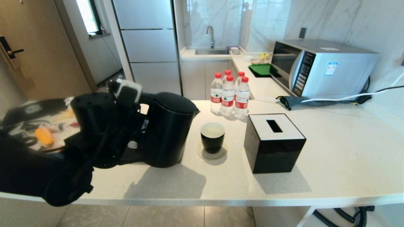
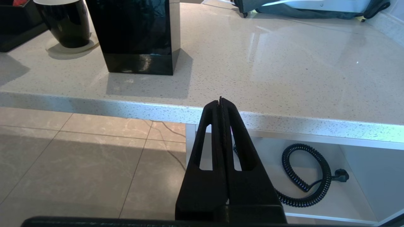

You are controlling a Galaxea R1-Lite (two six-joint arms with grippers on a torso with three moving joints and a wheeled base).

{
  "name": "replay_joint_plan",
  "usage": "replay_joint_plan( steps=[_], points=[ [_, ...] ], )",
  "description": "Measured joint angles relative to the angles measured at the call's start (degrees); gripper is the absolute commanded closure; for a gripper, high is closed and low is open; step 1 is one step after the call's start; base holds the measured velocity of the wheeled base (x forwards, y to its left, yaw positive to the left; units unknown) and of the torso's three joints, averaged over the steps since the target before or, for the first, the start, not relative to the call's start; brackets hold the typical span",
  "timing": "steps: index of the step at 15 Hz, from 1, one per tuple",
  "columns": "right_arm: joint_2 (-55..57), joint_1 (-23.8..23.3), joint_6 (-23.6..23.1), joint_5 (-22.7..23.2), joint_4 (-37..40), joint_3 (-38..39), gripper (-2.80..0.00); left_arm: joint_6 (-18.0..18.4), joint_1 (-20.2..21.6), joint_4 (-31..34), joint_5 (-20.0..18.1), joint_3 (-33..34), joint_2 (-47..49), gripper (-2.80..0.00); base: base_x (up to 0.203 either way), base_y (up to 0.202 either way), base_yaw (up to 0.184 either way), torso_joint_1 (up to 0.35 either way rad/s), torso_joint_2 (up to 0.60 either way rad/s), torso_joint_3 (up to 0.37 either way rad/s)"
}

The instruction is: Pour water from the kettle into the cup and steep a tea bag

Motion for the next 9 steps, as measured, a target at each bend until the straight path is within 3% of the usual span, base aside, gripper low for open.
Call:
replay_joint_plan(
  steps=[3,9],
  points=[
    [0.00,0.00,0.00,0.00,0.01,0.00,0.00,1.85,-0.65,1.09,1.47,-1.03,0.29,0.00,0.000,0.000,0.000,0.000,0.00,0.000],
    [0.00,0.00,-0.02,-0.02,0.00,0.00,0.00,2.07,-1.17,7.56,2.63,-4.10,0.01,0.00,0.000,0.000,0.000,0.000,0.00,0.000]
  ],
)
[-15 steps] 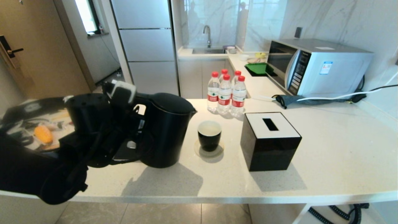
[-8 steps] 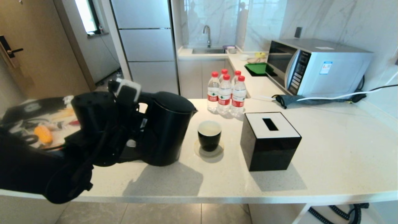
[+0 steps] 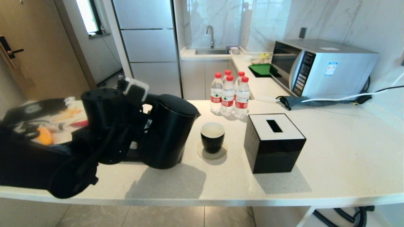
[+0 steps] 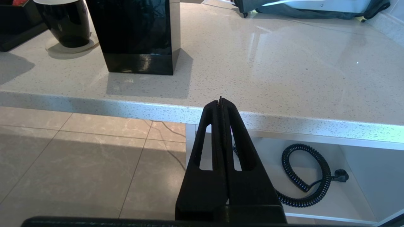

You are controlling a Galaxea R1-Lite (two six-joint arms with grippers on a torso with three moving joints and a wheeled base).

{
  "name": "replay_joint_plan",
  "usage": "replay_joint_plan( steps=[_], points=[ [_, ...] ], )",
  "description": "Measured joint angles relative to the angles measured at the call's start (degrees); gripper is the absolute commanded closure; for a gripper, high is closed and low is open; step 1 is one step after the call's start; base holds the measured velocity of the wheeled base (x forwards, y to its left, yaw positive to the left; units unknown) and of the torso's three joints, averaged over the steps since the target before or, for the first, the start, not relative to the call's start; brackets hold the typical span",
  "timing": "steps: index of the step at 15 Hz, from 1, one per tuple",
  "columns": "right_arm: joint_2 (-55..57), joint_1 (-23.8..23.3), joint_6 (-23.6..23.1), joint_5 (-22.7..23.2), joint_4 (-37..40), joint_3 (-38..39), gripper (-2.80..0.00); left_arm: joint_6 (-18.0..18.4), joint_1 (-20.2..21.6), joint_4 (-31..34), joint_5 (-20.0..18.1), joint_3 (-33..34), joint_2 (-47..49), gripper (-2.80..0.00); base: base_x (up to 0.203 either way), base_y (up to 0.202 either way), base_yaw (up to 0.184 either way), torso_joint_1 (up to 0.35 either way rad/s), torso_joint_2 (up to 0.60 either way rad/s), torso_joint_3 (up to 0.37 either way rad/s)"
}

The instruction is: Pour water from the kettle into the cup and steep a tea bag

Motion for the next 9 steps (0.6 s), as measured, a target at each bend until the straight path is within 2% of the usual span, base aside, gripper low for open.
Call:
replay_joint_plan(
  steps=[3,6,9],
  points=[
    [0.00,0.00,0.00,0.02,0.00,0.00,0.00,0.04,-0.24,0.79,0.05,-0.69,-0.07,0.00,0.000,0.000,0.000,0.000,0.00,0.000],
    [0.00,0.00,0.06,0.00,-0.02,0.00,0.00,2.00,-0.27,1.07,0.07,-1.06,-0.03,0.00,0.000,0.000,0.000,0.000,0.00,0.000],
    [0.00,0.00,0.02,0.02,0.00,0.00,0.00,2.34,-0.40,1.18,1.23,-2.13,0.44,0.00,0.000,0.000,0.000,0.000,0.00,0.000]
  ],
)
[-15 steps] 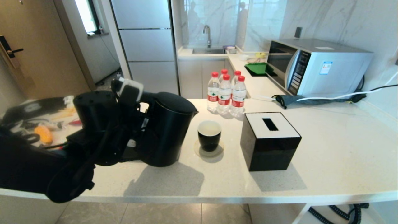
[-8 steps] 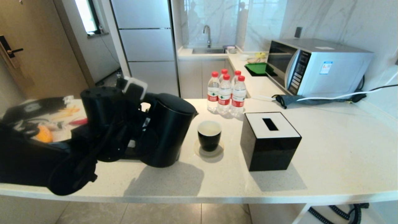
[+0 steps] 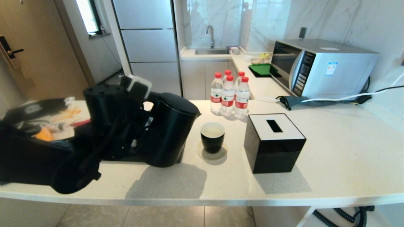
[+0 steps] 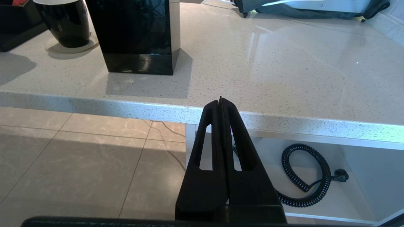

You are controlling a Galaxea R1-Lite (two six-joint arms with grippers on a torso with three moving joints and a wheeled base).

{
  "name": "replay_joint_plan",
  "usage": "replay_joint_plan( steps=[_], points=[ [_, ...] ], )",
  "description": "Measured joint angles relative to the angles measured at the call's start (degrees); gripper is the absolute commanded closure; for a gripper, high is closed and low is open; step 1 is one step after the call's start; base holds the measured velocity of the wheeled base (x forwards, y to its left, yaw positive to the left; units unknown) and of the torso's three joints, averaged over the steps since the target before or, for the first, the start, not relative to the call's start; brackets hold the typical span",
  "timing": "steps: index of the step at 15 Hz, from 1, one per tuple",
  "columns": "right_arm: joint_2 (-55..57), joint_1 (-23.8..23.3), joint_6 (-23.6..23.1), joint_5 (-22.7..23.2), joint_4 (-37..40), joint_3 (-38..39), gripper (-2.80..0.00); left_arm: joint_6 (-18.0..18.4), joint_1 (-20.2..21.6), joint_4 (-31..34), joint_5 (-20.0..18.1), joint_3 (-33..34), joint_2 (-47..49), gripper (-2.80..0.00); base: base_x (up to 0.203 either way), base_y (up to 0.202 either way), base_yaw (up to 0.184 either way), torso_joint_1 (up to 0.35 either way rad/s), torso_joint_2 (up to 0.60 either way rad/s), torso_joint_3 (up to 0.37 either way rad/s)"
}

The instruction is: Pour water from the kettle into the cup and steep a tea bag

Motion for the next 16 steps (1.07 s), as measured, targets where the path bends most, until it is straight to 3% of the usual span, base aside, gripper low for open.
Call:
replay_joint_plan(
  steps=[10,16],
  points=[
    [0.00,0.00,0.02,-0.02,-0.02,0.00,0.00,0.02,-4.24,-0.04,8.78,-1.38,1.94,0.00,0.000,0.000,0.000,0.000,0.00,0.000],
    [0.00,0.00,-0.02,0.00,0.00,0.00,0.00,-0.01,-6.12,0.30,9.95,-1.38,2.51,0.00,0.000,0.000,0.000,0.000,0.00,0.000]
  ],
)
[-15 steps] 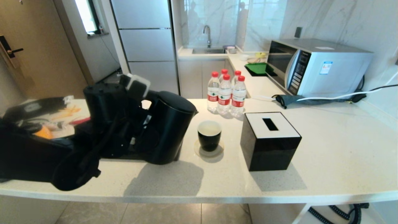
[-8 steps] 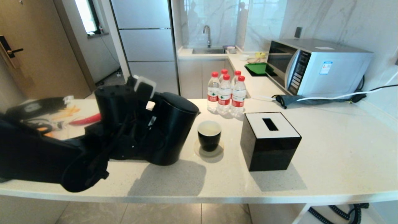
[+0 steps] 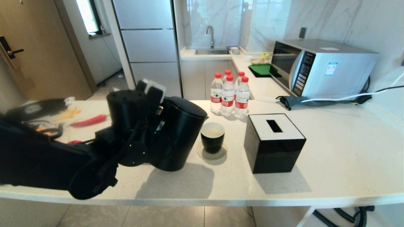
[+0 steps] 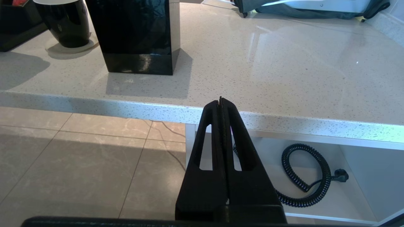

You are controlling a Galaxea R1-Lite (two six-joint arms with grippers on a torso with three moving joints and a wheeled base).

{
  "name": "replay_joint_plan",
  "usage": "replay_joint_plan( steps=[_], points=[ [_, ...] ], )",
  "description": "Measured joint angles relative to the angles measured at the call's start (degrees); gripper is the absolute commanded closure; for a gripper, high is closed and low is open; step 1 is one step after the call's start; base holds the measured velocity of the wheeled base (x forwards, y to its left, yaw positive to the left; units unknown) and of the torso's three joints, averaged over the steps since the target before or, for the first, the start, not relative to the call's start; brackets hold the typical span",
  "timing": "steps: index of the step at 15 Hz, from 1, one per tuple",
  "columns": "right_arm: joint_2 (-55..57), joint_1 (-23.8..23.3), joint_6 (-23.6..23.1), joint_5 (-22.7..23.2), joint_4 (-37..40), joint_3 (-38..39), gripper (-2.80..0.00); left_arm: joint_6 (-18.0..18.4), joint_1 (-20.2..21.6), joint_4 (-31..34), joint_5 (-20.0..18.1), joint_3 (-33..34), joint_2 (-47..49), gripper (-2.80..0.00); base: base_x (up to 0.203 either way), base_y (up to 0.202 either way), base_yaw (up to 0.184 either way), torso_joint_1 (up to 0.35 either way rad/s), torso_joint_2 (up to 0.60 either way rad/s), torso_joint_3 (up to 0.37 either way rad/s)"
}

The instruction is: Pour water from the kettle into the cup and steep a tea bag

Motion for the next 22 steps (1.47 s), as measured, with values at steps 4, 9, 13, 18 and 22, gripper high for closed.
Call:
replay_joint_plan(
  steps=[4,9,13,18,22],
  points=[
    [0.00,0.00,-0.02,0.00,-0.02,0.00,0.00,0.04,-0.09,2.82,0.31,0.00,0.05,0.00,0.000,0.000,0.000,0.000,0.00,0.000],
    [0.00,0.00,0.02,-0.02,0.01,0.00,0.00,0.12,-0.09,6.85,0.45,-2.09,0.11,0.00,0.000,0.000,0.000,0.000,0.00,0.000],
    [0.00,0.00,0.00,-0.01,0.00,0.00,0.00,0.10,-0.04,11.46,0.50,-4.54,0.13,0.00,0.000,0.000,0.000,0.000,0.00,0.000],
    [0.00,0.00,0.00,-0.02,0.00,0.00,0.00,0.15,0.18,14.53,0.50,-7.01,0.48,0.00,0.000,0.000,0.000,0.000,0.00,0.000],
    [0.00,0.00,0.00,0.00,0.00,0.00,0.00,3.50,0.67,14.56,0.67,-8.46,0.91,0.00,0.000,0.000,0.000,0.000,0.00,0.000]
  ],
)
